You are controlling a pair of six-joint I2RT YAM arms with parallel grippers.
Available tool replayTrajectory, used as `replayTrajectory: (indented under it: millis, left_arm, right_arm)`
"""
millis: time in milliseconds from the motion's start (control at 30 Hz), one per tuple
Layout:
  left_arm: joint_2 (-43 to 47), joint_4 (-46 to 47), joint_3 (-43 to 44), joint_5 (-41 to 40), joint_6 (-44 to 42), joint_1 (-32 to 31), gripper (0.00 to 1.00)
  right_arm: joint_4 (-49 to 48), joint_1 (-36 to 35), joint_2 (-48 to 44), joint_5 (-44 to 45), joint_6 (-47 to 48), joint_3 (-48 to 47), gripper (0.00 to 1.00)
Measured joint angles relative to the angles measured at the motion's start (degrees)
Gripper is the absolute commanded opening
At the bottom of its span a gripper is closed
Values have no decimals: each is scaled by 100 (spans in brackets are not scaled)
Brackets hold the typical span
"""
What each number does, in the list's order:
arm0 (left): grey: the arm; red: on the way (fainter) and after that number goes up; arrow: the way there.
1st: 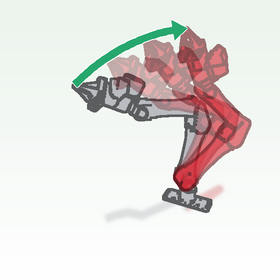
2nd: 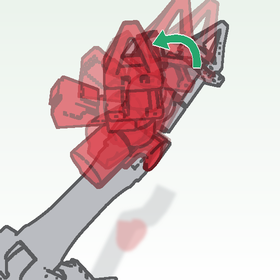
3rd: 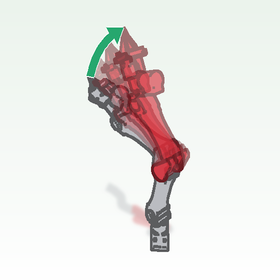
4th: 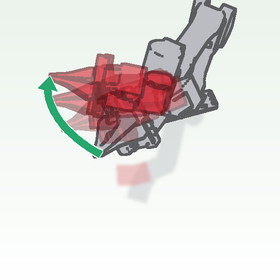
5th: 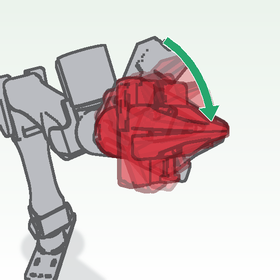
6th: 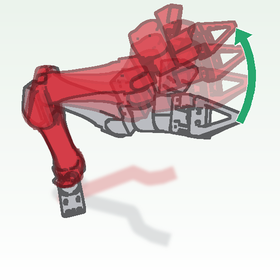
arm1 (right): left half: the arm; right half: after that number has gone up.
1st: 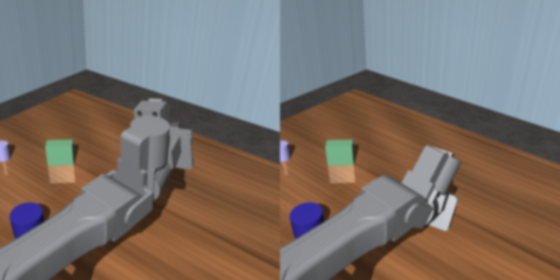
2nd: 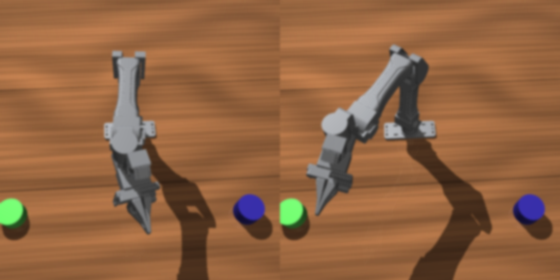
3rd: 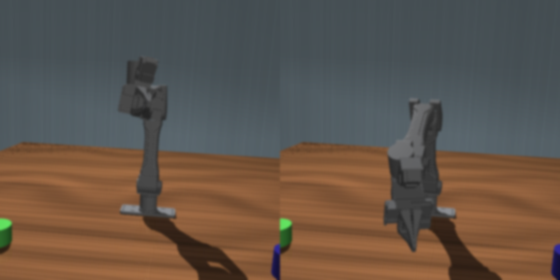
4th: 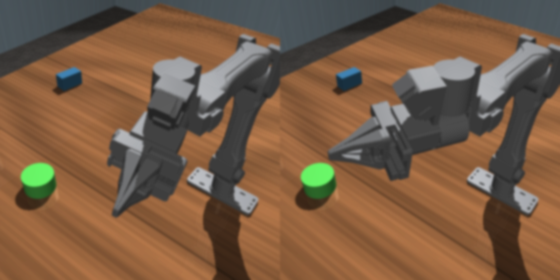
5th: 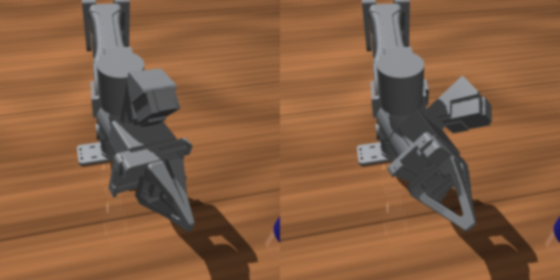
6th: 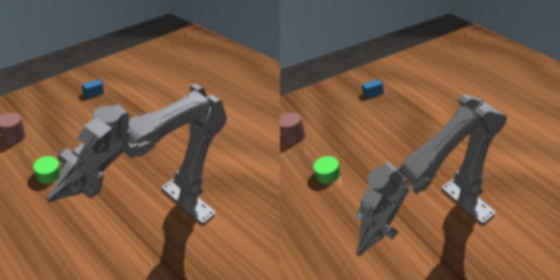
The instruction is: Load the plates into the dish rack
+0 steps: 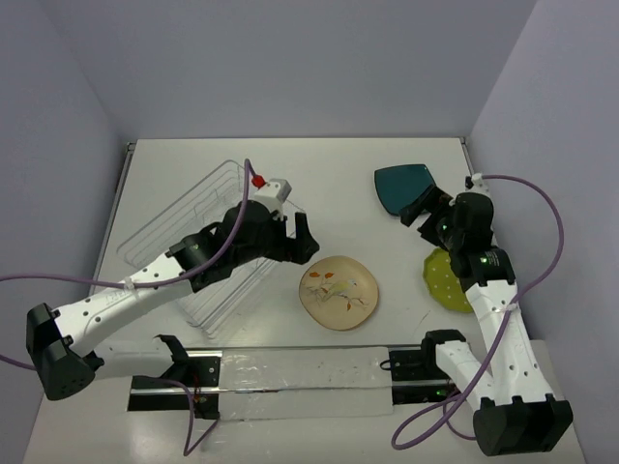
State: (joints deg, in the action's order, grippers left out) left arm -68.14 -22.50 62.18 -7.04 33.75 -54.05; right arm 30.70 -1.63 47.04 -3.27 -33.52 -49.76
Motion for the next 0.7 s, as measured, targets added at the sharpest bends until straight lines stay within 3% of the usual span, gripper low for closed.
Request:
replayTrajectory:
  millis: [267,700]
  left_arm:
    - [-242,14,-641,-86,842,-485,99]
    - [-1586,280,-1161,-234,1941,-923,99]
  right_arm:
    - [101,-80,-54,-677,329,488,100]
    - [-427,-1014,127,-956,371,1809,100]
